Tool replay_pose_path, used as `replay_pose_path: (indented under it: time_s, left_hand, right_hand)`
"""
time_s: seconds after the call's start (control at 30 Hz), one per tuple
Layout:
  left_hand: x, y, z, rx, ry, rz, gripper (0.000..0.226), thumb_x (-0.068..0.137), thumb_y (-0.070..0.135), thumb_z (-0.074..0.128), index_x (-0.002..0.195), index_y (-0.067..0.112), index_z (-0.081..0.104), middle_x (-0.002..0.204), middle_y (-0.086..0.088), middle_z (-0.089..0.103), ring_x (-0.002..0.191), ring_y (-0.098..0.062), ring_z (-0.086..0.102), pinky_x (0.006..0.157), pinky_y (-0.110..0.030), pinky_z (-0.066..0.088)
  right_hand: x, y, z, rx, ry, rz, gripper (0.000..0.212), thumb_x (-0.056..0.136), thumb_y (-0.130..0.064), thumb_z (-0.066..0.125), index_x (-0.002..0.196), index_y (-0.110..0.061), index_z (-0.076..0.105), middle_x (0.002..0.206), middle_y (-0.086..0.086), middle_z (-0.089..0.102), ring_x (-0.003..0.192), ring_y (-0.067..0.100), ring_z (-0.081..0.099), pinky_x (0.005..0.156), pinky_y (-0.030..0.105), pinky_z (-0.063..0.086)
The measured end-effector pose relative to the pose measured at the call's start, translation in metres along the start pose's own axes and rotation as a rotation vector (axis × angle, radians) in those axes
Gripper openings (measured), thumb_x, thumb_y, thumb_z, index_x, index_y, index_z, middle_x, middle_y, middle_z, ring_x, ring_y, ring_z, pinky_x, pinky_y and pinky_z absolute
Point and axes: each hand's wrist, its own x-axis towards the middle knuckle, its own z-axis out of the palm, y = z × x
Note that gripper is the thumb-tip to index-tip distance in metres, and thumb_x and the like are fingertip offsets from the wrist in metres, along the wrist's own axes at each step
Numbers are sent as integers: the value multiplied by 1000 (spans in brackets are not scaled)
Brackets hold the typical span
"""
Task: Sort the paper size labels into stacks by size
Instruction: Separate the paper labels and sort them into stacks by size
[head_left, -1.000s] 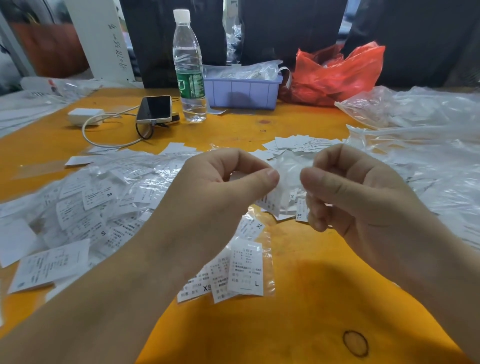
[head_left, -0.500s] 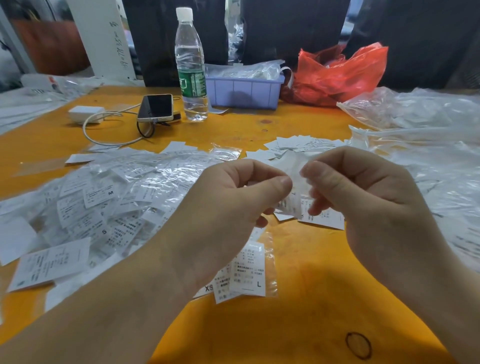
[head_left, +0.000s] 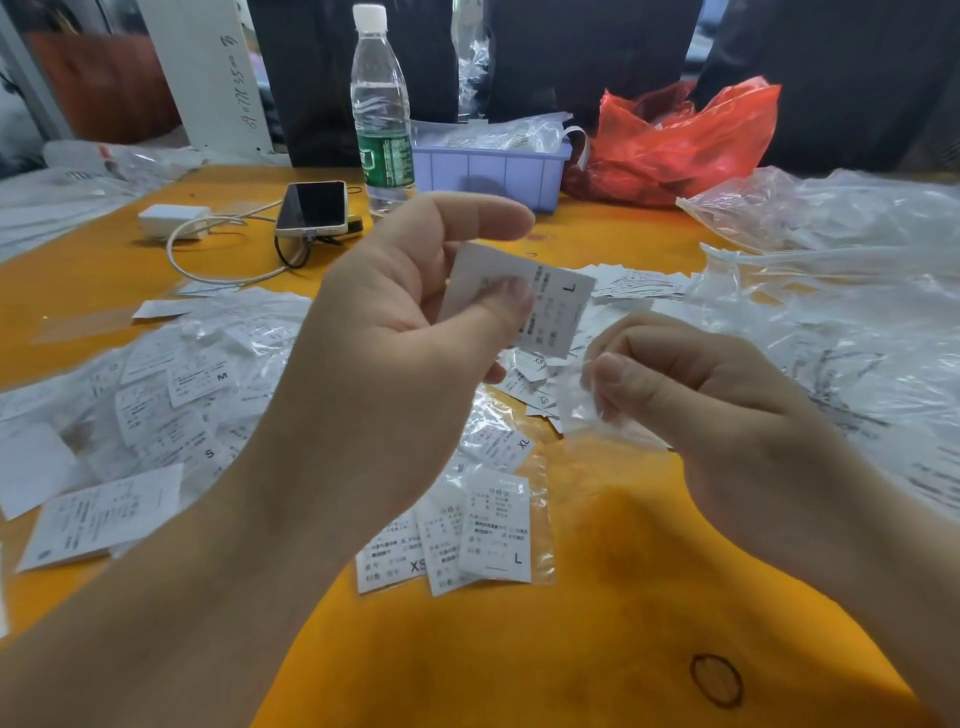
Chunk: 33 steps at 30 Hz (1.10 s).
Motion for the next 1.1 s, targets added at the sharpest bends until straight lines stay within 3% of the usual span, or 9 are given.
replay_pose_path:
  time_s: [0.2, 0.33, 0.4, 0.63, 0.87, 0.93, 1.1]
  left_hand:
    - [-3, -3, 7, 91, -71, 24, 25, 84, 24, 64, 105, 38, 62, 84, 8, 69, 77, -6, 67, 58, -17, 52]
    - [-4, -3, 6, 161, -77, 70, 26, 86, 24, 64, 106, 40, 61, 89, 5, 68, 86, -14, 68, 61, -32, 59]
    - [-5, -1, 5, 189, -79, 91, 27, 86, 23, 64, 106, 41, 61, 89, 4, 67, 84, -16, 68, 61, -36, 59]
    - [-4, 0, 2, 297, -92, 152, 29, 87, 24, 64, 110, 40, 60, 89, 10, 65, 88, -13, 67, 64, -30, 59]
    - [-4, -1, 3, 361, -120, 191, 31, 86, 25, 64, 111, 42, 56, 87, 12, 66, 89, -9, 67, 67, -26, 58]
    - [-4, -1, 3, 274, -136, 132, 30, 85, 27, 65, 111, 40, 56, 87, 8, 68, 87, -11, 68, 68, -31, 59]
    - [-1, -10, 7, -139, -304, -303, 40, 75, 35, 68, 113, 27, 59, 93, 5, 74, 90, -12, 71, 77, -30, 59]
  right_hand:
    - [-3, 0, 3, 22, -79, -20, 27, 87, -36, 50, 69, -19, 61, 76, -4, 53, 74, 21, 50, 67, 41, 36]
    - [-4, 0, 3, 11, -73, -31, 27, 88, -38, 50, 72, -21, 63, 74, -6, 53, 71, 15, 49, 65, 38, 36]
    - [-4, 0, 1, 12, -58, -28, 27, 88, -38, 51, 72, -21, 63, 72, -4, 53, 69, 19, 48, 63, 40, 36]
    - [-2, 0, -2, 21, -55, -37, 35, 84, -51, 54, 72, -20, 64, 70, 2, 51, 69, 32, 47, 62, 49, 37]
    - [0, 0, -7, 70, -81, -17, 31, 87, -37, 54, 72, -13, 66, 65, 0, 56, 65, 15, 51, 60, 23, 42]
    - [0, 0, -7, 139, -88, 4, 31, 86, -34, 55, 72, -9, 66, 64, -2, 56, 63, 13, 50, 59, 20, 42]
    - [1, -1, -6, 360, -69, 88, 27, 80, -34, 59, 68, -12, 69, 71, 7, 59, 61, 22, 47, 55, 23, 43]
